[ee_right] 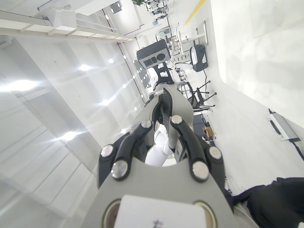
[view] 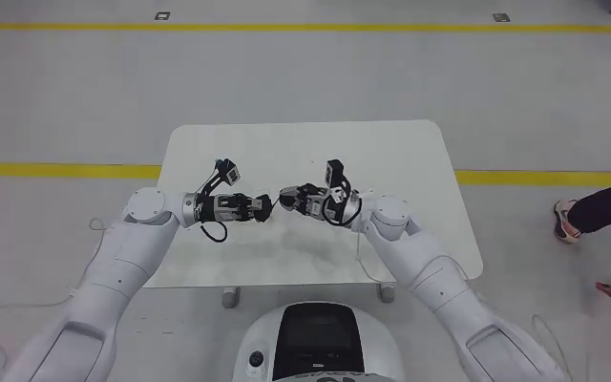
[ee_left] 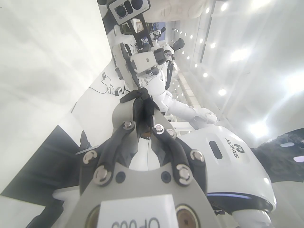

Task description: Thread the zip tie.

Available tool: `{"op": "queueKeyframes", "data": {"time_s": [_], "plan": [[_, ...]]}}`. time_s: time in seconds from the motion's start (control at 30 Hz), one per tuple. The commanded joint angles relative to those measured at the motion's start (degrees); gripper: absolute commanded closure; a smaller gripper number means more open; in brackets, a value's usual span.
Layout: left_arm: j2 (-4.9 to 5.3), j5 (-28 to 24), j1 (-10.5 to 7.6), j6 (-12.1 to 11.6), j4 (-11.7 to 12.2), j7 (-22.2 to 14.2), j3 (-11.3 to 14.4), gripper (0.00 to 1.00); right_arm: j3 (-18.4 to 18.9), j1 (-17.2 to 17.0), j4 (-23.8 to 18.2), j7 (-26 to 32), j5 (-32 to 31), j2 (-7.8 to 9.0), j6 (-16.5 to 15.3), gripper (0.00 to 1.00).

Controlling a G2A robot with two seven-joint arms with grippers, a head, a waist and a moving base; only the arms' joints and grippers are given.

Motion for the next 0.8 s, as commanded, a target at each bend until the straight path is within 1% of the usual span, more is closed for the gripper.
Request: {"op": "queueKeyframes", "data": {"time_s": [0.0,0.23,0.53,0.57,0.6,0.63,0.67,0.7,0.77], "plan": [[0.00,0.00,0.00,0.00,0.00,0.00,0.00,0.00,0.43,-0.34,-0.30,-0.61,0.00,0.07,-0.34,1.00],[0.00,0.00,0.00,0.00,0.00,0.00,0.00,0.00,1.62,-1.42,-1.78,-2.75,-0.59,0.25,-1.90,1.00],[0.00,0.00,0.00,0.00,0.00,0.00,0.00,0.00,1.65,-1.33,-1.91,-3.06,-1.29,0.30,-2.00,1.00],[-0.07,-0.06,0.43,-0.48,-0.49,1.88,0.00,0.00,1.65,-1.33,-1.91,-3.06,-1.29,0.30,-2.00,1.00],[-0.11,0.02,0.92,-1.26,-0.89,3.56,-0.04,0.00,2.12,-1.81,-2.67,-4.05,-0.11,0.22,-3.11,1.00],[-0.13,0.20,1.38,-1.26,-1.50,5.06,-0.27,0.00,2.53,-2.55,-3.48,-5.05,1.39,0.10,-4.52,1.00],[-0.16,-0.12,1.86,-1.26,-2.45,7.06,-1.12,0.00,2.81,-3.23,-4.08,-6.32,2.27,-0.01,-5.93,1.00],[-0.24,-0.86,2.97,-1.26,-3.76,9.56,-2.52,0.00,3.04,-3.97,-4.72,-8.53,2.48,-0.14,-7.84,1.00],[-0.46,-1.02,4.89,-1.26,-6.11,12.79,-4.84,0.00,2.85,-5.21,-5.58,-11.80,2.59,-0.43,-10.60,1.00]]}}
